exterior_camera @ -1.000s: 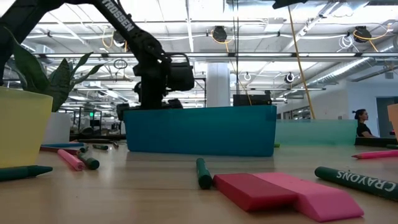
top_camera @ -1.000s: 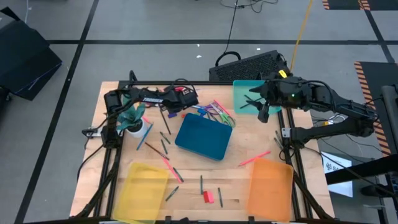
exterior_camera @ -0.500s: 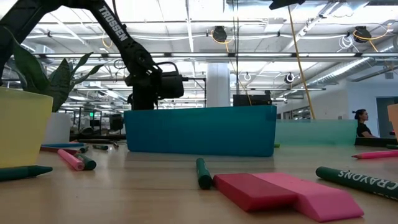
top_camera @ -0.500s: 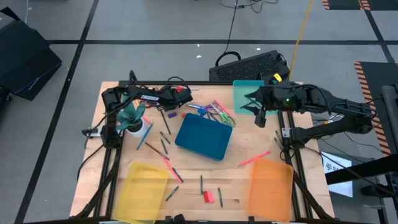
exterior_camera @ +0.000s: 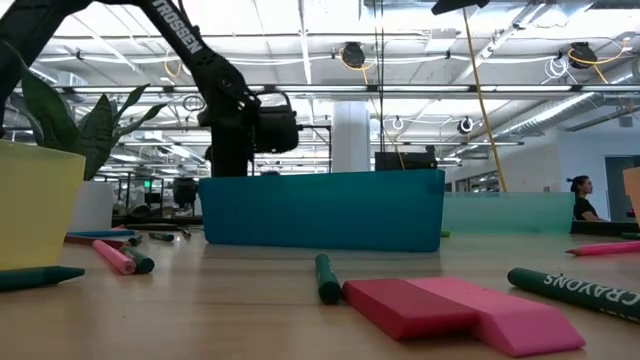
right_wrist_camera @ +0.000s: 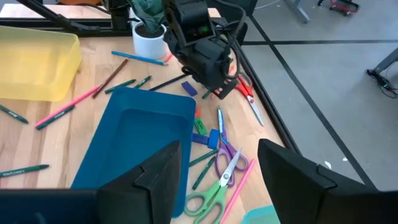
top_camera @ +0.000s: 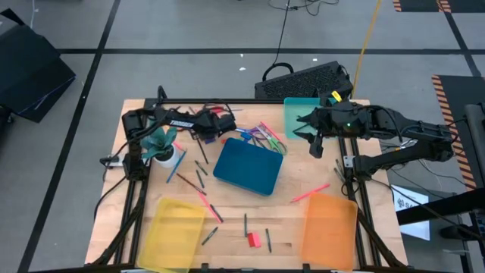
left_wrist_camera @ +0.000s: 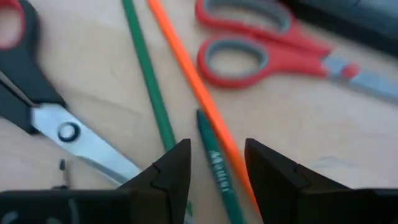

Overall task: Sort crayons/erasers/pens/pencils in bins
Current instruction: Put the green pencil into the green bin

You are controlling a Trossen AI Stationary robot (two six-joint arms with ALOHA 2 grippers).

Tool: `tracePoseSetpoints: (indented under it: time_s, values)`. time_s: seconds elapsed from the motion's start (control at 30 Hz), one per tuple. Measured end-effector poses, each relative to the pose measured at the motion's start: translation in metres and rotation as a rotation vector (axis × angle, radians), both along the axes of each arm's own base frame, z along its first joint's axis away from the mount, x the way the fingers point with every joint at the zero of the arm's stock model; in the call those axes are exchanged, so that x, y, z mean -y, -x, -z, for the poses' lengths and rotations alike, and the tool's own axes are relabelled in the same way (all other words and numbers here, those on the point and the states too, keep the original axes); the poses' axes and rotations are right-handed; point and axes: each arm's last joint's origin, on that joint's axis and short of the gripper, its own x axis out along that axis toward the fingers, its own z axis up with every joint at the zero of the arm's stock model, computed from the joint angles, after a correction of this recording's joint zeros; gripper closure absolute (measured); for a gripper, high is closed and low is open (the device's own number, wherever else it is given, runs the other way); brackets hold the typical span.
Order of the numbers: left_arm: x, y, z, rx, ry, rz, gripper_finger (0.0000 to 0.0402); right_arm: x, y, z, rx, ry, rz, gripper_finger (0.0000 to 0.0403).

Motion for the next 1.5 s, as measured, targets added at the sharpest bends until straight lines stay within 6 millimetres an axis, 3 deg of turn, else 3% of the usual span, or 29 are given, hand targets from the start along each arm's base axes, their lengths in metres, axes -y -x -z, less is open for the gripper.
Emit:
tracePoseSetpoints:
  time_s: [0.13, 0.3, 0.8, 0.9, 1.13, 1.37, 1.5]
  values:
    - [-0.002, 0.003, -0.008, 0.006, -0.093, -0.066, 0.025, 0.0, 0.0, 0.0, 0.0, -0.001, -0.001, 0.0197]
    - [-0.012, 0.007, -0.001, 0.014, -0.107, -0.118, 0.025, 0.0, 0.0, 0.0, 0.001, -0.001, -0.001, 0.0197]
    - [-0.017, 0.031, 0.018, -0.002, 0.024, -0.217, 0.0252, -0.001, 0.0, 0.0, 0.004, -0.031, -0.002, 0.0197]
    - [-0.016, 0.032, 0.019, -0.015, 0.027, -0.218, 0.0277, -0.001, 0.0, 0.0, 0.005, -0.038, -0.01, 0.0197]
    - [-0.007, 0.033, 0.02, -0.088, 0.053, -0.182, 0.0386, -0.001, 0.0, 0.001, 0.001, -0.04, -0.009, 0.0197]
    - [0.009, 0.037, 0.02, -0.189, 0.097, -0.149, 0.0364, -0.001, 0.0, 0.001, 0.001, -0.036, -0.011, 0.0197]
    - [0.016, 0.033, 0.02, -0.185, 0.093, -0.121, 0.0371, -0.001, 0.0, 0.001, -0.002, -0.026, -0.018, 0.0197]
